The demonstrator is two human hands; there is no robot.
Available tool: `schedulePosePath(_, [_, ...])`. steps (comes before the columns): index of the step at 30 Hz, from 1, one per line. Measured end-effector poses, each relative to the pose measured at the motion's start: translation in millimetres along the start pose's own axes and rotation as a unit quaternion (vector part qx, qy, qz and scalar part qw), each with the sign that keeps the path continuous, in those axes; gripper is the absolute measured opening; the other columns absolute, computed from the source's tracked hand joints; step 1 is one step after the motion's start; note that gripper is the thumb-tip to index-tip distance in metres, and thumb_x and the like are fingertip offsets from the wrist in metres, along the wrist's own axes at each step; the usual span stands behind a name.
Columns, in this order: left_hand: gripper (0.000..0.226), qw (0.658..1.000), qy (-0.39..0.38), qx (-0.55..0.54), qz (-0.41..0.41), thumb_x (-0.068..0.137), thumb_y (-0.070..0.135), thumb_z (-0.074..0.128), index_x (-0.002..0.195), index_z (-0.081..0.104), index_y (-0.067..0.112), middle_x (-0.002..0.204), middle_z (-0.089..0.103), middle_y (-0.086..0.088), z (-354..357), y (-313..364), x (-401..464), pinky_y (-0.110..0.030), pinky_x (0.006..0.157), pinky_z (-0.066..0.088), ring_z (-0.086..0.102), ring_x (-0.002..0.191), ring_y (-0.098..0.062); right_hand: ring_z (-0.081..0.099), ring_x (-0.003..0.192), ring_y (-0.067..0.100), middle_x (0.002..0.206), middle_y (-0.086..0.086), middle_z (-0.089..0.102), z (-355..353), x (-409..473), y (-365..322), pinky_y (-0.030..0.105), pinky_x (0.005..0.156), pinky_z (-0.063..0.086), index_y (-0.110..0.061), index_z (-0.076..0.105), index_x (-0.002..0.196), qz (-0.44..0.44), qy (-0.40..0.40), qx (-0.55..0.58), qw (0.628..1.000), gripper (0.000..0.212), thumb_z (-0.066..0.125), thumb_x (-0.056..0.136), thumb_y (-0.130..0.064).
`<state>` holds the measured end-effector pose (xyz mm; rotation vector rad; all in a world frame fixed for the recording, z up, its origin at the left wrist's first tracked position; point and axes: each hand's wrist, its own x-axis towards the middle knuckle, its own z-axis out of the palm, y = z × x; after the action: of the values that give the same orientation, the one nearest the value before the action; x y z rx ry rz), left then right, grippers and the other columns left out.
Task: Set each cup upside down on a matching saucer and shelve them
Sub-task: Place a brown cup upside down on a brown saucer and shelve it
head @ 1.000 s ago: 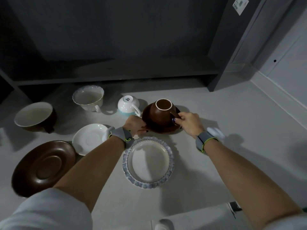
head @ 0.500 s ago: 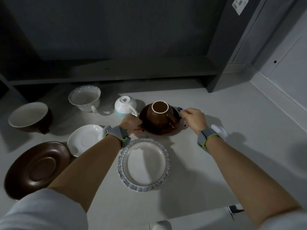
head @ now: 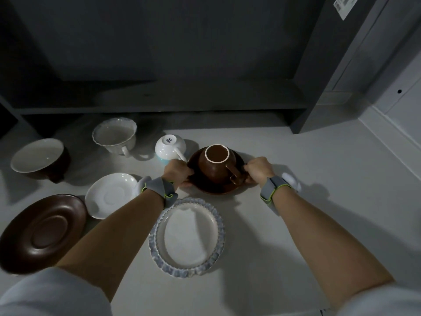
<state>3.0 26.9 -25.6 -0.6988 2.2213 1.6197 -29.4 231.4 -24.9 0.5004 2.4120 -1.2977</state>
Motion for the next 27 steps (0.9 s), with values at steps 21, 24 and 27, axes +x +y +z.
schedulePosePath(21, [0.021,0.997,-0.038,-0.009,0.071,0.083,-0.004,0.055,0.065,0.053,0.006,0.069,0.06,-0.011,1,66,-12,-0.019,0.038,0.051,0.063,0.043,-0.015,0.044,0.016,0.002,0.057,0.007,0.049,-53,-39,-33,0.011,0.024,0.039,-0.007,0.048,0.056,-0.026,0.094,0.071,0.993,0.033,0.054,0.086,0.004])
schedulePosePath(24, [0.007,0.996,-0.028,0.008,0.083,0.081,-0.003,0.06,0.074,0.063,-0.004,0.084,0.065,-0.021,1,84,-17,-0.025,0.044,0.056,0.069,0.059,-0.026,0.043,0.015,0.001,0.05,0.008,0.053,-63,-44,-40,0.009,0.022,0.035,-0.007,0.049,0.054,-0.028,0.114,0.068,0.991,0.033,0.053,0.086,0.001])
schedulePosePath(27, [0.018,0.994,-0.022,0.027,0.1,0.08,-0.004,0.061,0.097,0.065,-0.011,0.096,0.066,-0.025,3,106,-22,-0.023,0.035,0.051,0.069,0.083,-0.037,0.044,0.016,0.003,0.026,-0.001,0.051,-76,-43,-52,0.01,0.023,0.036,-0.007,0.048,0.051,-0.025,0.131,0.081,0.988,0.036,0.054,0.086,0.002])
